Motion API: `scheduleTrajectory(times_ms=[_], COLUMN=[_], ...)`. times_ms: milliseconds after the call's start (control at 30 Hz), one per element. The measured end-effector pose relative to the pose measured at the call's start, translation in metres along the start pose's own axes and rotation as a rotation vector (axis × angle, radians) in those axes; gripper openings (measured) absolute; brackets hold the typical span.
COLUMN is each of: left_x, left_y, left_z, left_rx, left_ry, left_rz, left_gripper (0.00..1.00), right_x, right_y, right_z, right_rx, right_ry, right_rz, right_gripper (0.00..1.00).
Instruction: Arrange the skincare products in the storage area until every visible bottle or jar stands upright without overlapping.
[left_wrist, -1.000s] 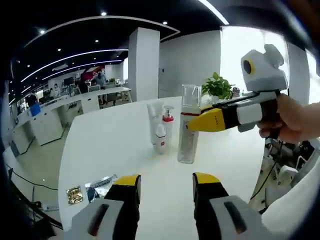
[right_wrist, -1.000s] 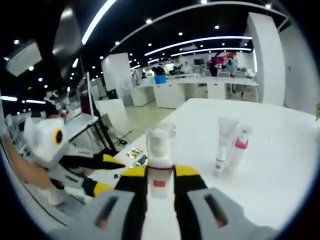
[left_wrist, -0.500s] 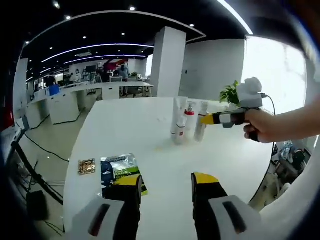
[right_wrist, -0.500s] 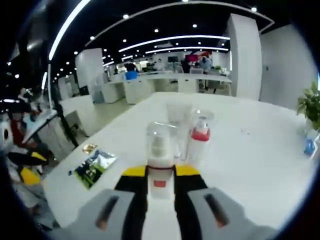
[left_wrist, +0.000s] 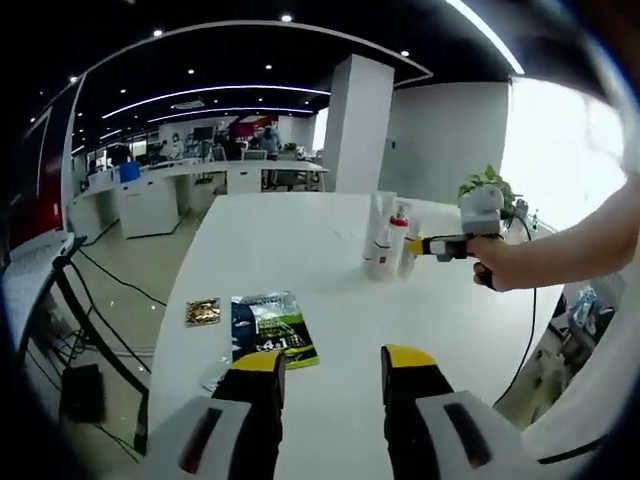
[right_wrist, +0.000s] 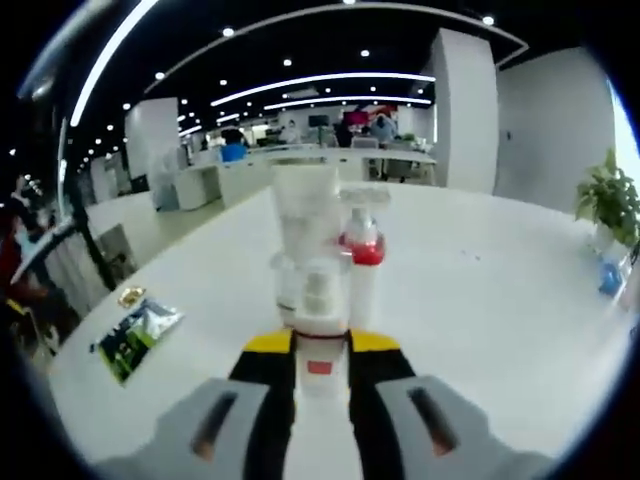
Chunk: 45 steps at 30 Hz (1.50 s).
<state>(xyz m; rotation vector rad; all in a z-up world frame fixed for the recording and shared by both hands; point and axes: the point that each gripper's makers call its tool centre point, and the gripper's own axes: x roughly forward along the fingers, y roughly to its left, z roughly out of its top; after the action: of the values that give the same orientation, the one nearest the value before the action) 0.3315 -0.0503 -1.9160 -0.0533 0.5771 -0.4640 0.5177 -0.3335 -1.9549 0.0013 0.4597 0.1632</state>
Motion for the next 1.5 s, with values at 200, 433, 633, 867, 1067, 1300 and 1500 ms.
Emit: scheduleTrajectory(times_ms=[200,433,633,867,1067,1300,1500], left_x=[0.004,0.007,0.006,0.004,0.004,0.004,0.003], left_y=[-0.004,-0.007,-0.002,0.003,0.002,-0.002,-0.002], left_z=[0.003,0.005,0.002,0.000,-0.002,-0.002,-0.003], left_rx=[0.005,-0.003,-0.004,-0.003,0.001,0.008,0.011], left_ry=[0.002,0.001,0.015,0.026,0.035,0.042,0.048], left_rz=[0.002,0.005,0.016,0.036,0.035,0.029,0.030], left_gripper=[0.38,0.37,0.37,0.35,0.34,0.34,0.34], right_x=[0.004,0.013,0.020,0.027,0.032,0.035,0.037], right_y=[-0.007,-0.014,-0.013,-0.017,-0.017,-0.019,-0.022], right_z=[-0.004,-0.009,-0.016,-0.012,-0.012,-0.011,-0.018], right_rx=[-0.008,-0.012,-0.012,-0.017,0.007,0.018,0.058], right_ry=[-0.011,-0.026,-0.029,-0.061,-0.082,-0.087,-0.054], right_rz=[-0.027,-0.054,-0.060,-0.090,-0.102,-0.122,-0.138], right_gripper=[0.17,0.17,0.17,0.17,0.17,0.17,0.18])
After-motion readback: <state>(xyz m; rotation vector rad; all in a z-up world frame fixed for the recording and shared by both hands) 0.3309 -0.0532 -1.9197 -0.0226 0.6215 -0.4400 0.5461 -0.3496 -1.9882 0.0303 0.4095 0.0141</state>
